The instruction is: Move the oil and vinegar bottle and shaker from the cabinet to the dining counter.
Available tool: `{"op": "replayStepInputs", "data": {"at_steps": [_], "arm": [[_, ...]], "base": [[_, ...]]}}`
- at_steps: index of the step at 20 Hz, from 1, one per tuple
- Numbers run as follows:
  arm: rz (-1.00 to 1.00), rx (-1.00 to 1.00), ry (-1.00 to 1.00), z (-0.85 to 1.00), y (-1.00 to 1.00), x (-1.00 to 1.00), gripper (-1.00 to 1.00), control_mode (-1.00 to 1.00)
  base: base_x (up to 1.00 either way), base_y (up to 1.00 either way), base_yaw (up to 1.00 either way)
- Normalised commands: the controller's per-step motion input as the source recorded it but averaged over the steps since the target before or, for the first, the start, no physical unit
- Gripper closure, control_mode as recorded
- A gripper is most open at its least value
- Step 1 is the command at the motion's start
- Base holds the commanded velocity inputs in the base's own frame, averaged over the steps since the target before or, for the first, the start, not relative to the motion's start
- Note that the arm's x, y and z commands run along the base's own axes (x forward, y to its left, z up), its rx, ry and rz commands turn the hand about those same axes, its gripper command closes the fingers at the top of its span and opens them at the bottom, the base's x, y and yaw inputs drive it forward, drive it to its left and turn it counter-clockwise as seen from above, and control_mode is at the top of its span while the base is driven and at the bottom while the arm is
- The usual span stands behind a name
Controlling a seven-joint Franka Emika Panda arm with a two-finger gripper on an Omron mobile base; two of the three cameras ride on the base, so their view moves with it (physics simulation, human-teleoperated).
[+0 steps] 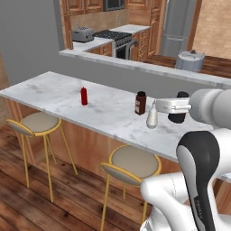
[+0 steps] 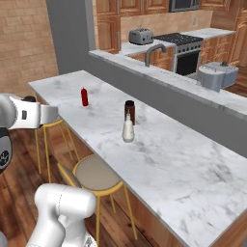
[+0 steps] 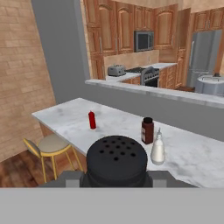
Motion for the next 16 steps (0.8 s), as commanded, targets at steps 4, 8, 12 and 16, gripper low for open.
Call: {"op": "replayStepInputs", "data": {"at_steps": [4,8,12,16], "arm": [[0.00,0.00,0.00,0.00,0.00,0.00,1.00,1.00],[0.00,0.00,0.00,0.00,0.00,0.00,1.00,1.00],[0.00,0.00,0.00,0.00,0.00,0.00,1.00,1.00],[0.00,0.00,0.00,0.00,-0.09,-0.04,1.00,-1.00]], "base": [[0.00,0.00,0.00],[0.00,0.00,0.00],[0.00,0.00,0.00],[0.00,0.00,0.00]]}}
